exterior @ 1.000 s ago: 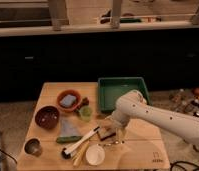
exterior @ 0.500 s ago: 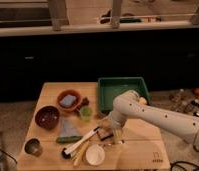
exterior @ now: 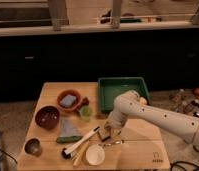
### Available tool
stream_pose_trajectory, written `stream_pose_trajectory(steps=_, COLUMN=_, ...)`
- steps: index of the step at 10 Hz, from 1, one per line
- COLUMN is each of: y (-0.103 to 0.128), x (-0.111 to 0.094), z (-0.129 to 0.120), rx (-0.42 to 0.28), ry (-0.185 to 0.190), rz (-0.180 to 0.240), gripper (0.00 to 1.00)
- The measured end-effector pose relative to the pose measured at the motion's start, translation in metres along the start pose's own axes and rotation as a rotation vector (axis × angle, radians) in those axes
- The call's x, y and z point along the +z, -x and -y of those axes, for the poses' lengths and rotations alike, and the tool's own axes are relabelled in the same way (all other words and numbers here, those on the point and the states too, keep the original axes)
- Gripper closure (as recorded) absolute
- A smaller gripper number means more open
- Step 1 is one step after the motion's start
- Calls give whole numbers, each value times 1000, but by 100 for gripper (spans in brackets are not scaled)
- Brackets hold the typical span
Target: Place eraser in purple bowl
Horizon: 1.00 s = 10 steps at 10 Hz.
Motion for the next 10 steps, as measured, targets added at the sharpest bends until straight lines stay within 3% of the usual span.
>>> stream_pose_trajectory(steps=2, y=-3, x=2, z=0, rx=1, ry=4, rz=0, gripper=98)
stream_pose_trajectory(steps=3, y=-6, x=0, z=-2, rx=3, ry=2, rz=-4, gripper=100)
stream_pose_trajectory(steps=6, y=-11, x=-12, z=-8, rx=20, ry=-15, rz=-10, gripper=100)
stream_pose_trajectory(steps=10, y=-14, x=-40, z=-11, rx=33, ry=-64, rz=-25, gripper=100)
